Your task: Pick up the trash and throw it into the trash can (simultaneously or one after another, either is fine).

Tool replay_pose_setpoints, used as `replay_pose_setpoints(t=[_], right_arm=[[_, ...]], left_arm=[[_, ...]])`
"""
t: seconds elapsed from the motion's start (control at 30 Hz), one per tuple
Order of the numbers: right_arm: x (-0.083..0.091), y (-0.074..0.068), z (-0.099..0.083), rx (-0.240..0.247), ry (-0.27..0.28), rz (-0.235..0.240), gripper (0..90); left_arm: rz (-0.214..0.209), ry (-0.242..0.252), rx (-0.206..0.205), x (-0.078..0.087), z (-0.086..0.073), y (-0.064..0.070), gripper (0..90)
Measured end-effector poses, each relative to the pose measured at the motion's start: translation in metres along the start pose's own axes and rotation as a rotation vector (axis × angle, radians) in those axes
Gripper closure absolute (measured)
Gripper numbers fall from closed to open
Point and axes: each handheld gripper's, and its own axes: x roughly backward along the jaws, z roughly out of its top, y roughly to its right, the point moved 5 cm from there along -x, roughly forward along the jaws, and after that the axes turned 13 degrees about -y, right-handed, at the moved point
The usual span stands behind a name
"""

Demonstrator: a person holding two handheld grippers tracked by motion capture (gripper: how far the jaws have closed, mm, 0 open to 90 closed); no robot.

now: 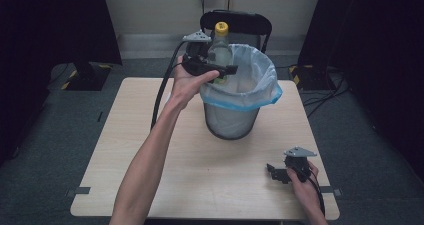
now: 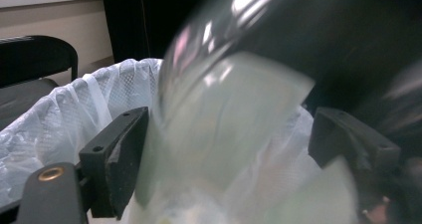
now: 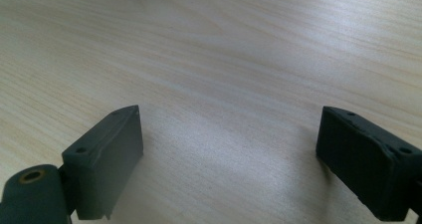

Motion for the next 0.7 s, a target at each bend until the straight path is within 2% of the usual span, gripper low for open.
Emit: replay_pose_setpoints(t=[0.03,0.1,0.13,0.17,0.23,0.4,0.53,0.7], right_arm=[[0.000,0.000,0.000,0.002,0.002,-0.001,10.3],[0.000,0.000,0.000,0.001,0.001,-0.001,10.3],[0.000,0.000,0.000,0.001,0.001,-0.001,10.3],[0.000,0.000,0.000,-0.001,0.000,0.000,10.3],[0.000,0.000,0.000,0.001,0.001,-0.001,10.2],[0.000,0.000,0.000,0.002,0.000,0.000,10.2],[0.000,0.000,0.000,0.001,-0.001,0.001,10.2],[0.000,0.000,0.000,0.001,0.001,0.001,10.1]], left_arm=[[-0.008,0.010,0.001,0.001,0.000,0.000,17.0],[-0.045,0.065,0.003,0.006,0.004,0.002,26.0],[-0.045,0.065,0.003,0.006,0.004,0.002,28.1],[-0.045,0.074,-0.004,0.009,0.006,0.003,25.4],[-0.010,0.069,-0.026,0.015,0.010,0.005,25.4],[-0.007,0.068,-0.011,0.019,0.006,0.001,24.4],[0.026,0.071,-0.004,0.022,-0.001,-0.007,24.1],[0.034,0.077,-0.004,0.029,-0.005,-0.011,23.2]])
